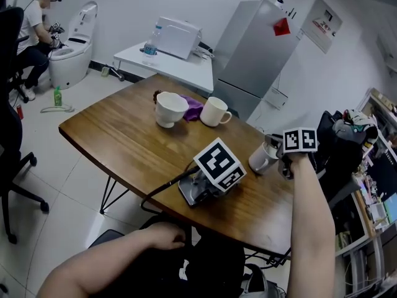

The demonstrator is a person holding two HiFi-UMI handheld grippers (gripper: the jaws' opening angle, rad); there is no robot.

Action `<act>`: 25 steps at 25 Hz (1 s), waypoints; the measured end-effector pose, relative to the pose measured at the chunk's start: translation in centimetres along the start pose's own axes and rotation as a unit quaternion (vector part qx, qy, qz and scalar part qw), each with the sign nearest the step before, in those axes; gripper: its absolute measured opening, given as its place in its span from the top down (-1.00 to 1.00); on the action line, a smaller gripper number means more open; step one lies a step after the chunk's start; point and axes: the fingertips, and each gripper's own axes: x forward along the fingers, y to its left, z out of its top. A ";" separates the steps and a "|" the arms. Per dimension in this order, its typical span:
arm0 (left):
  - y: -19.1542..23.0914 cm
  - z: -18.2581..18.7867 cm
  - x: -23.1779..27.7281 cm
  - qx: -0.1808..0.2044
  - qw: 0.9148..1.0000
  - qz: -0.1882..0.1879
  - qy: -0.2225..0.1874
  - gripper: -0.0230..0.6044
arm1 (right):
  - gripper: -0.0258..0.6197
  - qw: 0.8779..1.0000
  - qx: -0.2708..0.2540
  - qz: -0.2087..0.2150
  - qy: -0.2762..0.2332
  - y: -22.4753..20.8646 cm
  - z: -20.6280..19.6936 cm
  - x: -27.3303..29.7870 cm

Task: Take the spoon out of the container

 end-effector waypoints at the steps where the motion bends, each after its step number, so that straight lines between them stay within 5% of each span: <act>1: 0.0 0.0 0.0 0.000 1.000 0.000 0.000 0.89 | 0.53 1.000 0.001 0.001 -0.007 0.0 0.2 -0.3; 12: 0.1 -0.1 -0.1 -0.001 1.000 0.000 0.000 0.89 | 0.54 0.995 -0.003 -0.031 -0.094 -1.3 3.8 -5.2; 19: 0.1 -0.1 -0.2 -0.001 1.000 0.000 0.000 0.89 | 0.54 0.980 0.065 -0.034 -0.187 -4.2 5.6 -10.4; 25: 0.0 -0.2 -0.2 0.000 1.000 -0.001 0.000 0.89 | 0.54 0.971 0.098 -0.037 -0.216 -6.5 5.1 -13.3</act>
